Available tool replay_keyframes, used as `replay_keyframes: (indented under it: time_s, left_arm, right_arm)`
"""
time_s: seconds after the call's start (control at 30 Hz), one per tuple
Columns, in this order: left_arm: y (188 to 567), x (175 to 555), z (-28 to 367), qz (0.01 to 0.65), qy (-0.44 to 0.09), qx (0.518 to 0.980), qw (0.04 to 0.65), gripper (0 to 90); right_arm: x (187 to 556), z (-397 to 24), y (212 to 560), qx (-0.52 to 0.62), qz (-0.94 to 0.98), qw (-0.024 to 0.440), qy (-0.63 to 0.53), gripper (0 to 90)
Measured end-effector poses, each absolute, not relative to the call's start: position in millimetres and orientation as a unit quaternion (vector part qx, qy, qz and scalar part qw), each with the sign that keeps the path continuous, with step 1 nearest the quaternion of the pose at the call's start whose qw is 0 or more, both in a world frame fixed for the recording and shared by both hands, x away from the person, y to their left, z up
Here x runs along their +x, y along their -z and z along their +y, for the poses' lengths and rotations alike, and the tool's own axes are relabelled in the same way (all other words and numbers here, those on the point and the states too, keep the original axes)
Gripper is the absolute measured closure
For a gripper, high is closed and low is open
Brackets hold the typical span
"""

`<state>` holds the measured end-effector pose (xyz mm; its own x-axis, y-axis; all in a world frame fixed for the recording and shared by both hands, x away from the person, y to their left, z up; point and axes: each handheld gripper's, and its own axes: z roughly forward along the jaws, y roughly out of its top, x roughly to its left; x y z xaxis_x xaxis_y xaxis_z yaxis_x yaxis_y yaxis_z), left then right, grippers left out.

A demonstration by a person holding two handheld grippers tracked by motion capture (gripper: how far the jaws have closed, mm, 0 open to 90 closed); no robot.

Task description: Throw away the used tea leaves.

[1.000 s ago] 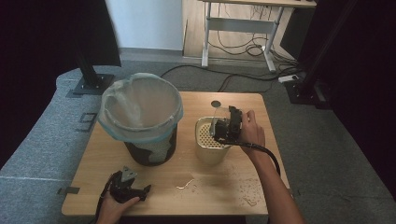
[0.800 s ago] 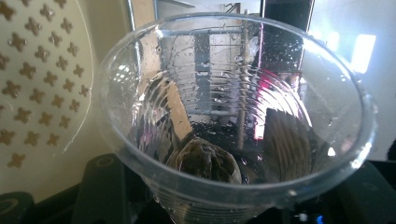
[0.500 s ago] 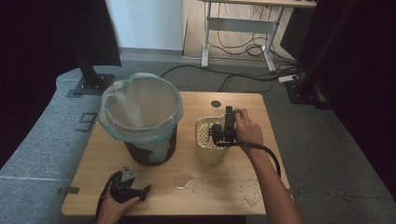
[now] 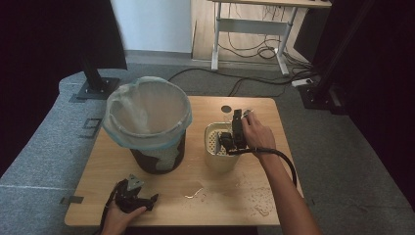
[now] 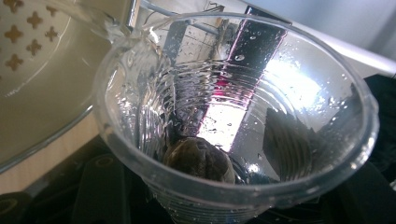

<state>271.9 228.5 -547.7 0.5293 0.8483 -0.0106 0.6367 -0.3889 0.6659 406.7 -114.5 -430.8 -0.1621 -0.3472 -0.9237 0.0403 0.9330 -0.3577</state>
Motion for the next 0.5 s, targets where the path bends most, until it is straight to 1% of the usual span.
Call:
replay_keyframes:
  time_s: [0.13,0.5]
  left_arm:
    - [547.7,271.9,228.5,0.455,-0.169,0.816,0.314,3.3]
    - [547.6,271.9,228.6,0.454,-0.168,0.817,0.313,3.4]
  right_arm:
    - [406.8,-111.0,432.2,-0.141,0.730,0.644,0.180,39.5]
    - [406.0,-104.1,437.6,-0.193,0.710,0.646,0.204,40.0]
